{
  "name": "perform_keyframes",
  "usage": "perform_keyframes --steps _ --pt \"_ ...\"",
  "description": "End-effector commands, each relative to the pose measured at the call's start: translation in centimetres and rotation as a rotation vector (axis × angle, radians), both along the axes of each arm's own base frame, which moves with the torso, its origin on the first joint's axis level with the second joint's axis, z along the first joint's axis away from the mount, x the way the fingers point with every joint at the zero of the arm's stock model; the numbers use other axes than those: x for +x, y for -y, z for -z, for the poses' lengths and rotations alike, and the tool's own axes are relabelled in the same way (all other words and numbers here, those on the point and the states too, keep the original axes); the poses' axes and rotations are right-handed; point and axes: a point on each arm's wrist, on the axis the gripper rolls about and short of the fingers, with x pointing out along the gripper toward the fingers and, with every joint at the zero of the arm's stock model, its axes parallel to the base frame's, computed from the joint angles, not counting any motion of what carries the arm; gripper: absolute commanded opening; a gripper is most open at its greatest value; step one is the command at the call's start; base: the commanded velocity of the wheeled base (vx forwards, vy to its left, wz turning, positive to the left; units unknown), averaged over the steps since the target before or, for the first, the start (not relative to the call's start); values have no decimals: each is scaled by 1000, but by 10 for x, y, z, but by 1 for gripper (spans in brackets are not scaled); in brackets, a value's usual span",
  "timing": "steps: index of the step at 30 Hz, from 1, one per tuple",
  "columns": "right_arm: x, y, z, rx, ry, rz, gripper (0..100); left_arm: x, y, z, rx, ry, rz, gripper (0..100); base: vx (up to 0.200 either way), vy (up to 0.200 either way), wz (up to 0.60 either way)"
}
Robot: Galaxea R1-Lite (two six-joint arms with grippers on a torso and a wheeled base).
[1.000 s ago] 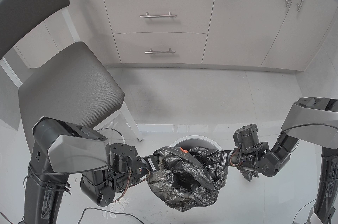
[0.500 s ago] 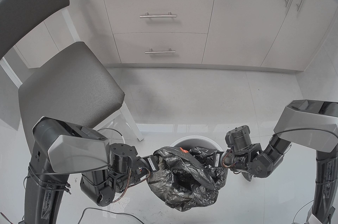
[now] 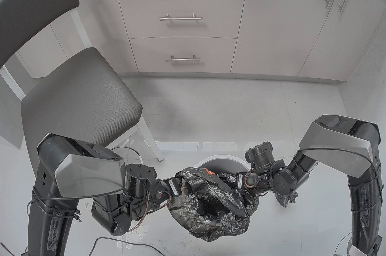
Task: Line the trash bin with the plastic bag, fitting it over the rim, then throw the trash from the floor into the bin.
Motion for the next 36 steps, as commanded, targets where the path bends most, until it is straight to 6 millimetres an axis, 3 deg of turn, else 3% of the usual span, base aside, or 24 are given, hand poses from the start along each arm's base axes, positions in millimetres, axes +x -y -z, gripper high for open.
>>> perform_keyframes --steps 1,9,17,19,22,23,24,25,26,29,31,34,35,36 --pt "20 -14 11 -8 -15 -9 0 0 0 0 -1 0 1 0 0 0 0" --pt "47 -27 15 -27 -50 -6 0 0 0 1 1 -2 -1 0 0 0 0" --pt "49 -28 14 -32 -62 -8 0 0 0 1 2 -1 0 0 0 0 0" --pt "48 -28 7 -21 -49 -1 0 0 0 1 1 -2 -1 0 0 0 0" --pt "43 -26 -25 -1 -7 -2 0 0 0 1 0 -1 1 0 0 0 0" --pt "43 -26 -25 -1 -7 -2 0 0 0 1 0 -1 1 0 0 0 0" --pt "34 -24 -48 12 20 -10 0 0 0 0 0 -1 1 0 0 0 0" --pt "33 -25 -50 14 23 -11 0 0 0 0 0 -1 1 0 0 0 0" --pt "16 -28 -82 37 62 -39 0 -1 0 0 -5 3 0 0 0 0 0" --pt "-10 -28 -106 45 83 -67 0 -1 0 -1 -11 13 1 0 0 0 0" --pt "-33 -27 -118 44 81 -96 0 -2 -1 -1 -13 16 1 0 0 0 0" --pt "-61 -17 -120 25 52 -116 0 -2 0 -2 -17 17 0 0 0 0 0" --pt "-61 -17 -120 25 52 -116 0 -2 0 -2 -17 17 0 0 0 0 0" --pt "-85 -8 -113 -18 14 -126 0 -3 1 -2 -18 14 4 0 0 0 0"
